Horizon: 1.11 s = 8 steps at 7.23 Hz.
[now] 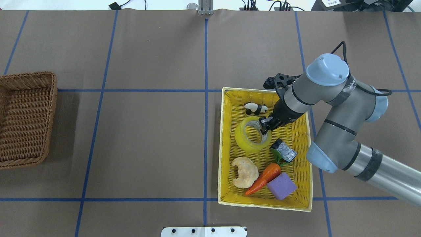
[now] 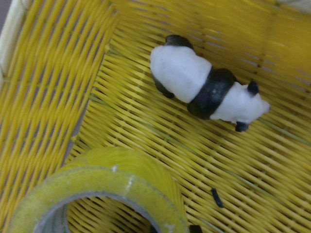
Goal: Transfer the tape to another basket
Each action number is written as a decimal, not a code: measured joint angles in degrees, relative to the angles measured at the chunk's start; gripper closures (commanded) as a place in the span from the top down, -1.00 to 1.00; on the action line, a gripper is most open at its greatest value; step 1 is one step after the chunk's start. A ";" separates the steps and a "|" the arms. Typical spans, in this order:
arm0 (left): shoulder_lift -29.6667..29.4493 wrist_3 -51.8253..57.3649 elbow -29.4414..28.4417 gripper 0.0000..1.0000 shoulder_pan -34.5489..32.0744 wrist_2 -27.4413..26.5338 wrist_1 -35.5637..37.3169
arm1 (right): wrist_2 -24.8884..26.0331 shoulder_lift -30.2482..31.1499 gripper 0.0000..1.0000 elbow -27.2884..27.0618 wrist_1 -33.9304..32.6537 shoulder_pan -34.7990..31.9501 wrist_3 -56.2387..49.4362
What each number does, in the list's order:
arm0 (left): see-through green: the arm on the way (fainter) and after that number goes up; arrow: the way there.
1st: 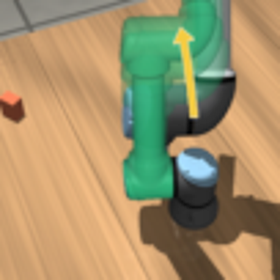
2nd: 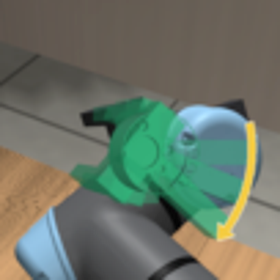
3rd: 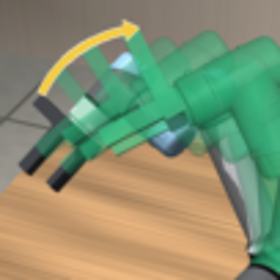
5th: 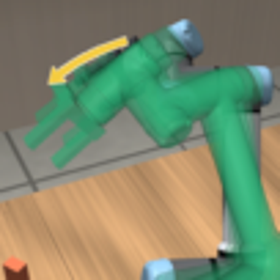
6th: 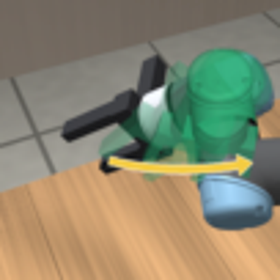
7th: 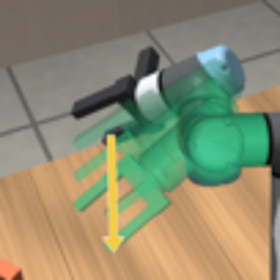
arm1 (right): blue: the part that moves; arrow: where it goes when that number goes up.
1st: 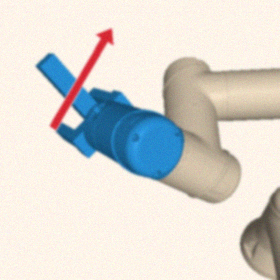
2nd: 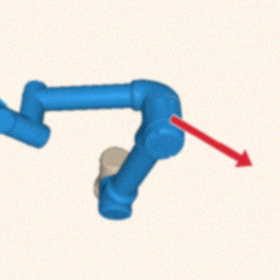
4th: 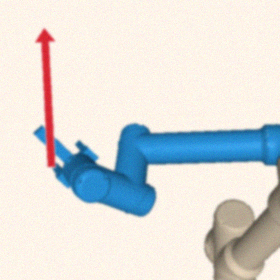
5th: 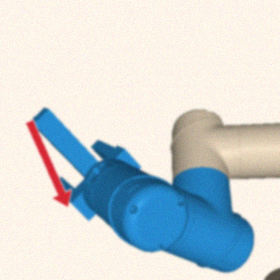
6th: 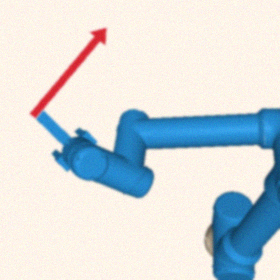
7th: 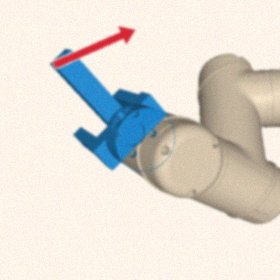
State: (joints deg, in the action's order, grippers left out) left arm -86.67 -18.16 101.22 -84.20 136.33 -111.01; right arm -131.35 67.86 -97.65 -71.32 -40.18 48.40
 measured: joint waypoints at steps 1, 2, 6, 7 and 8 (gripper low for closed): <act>-0.27 -0.24 0.02 0.96 0.00 1.01 0.00 | -3.20 -0.77 -1.00 -0.64 0.05 -2.19 2.02; -1.23 -1.83 0.01 0.96 0.05 3.02 -0.11 | -5.54 -2.04 -1.00 -1.00 0.80 -3.64 5.00; -12.15 -28.01 -0.25 0.96 7.16 11.97 -6.15 | -8.88 -4.82 -1.00 -0.70 12.83 -3.95 16.60; -14.14 -34.30 -0.66 0.96 9.12 12.26 -9.55 | -10.69 -5.21 -1.00 -0.65 15.91 -3.81 17.01; -15.44 -37.70 -1.40 0.96 10.59 12.28 -12.09 | -11.84 -5.36 -1.00 -0.64 20.16 -3.58 17.50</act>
State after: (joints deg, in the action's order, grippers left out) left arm -102.11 -55.86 99.83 -73.61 148.61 -123.09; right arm -143.18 62.51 -98.30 -51.16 -43.76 65.89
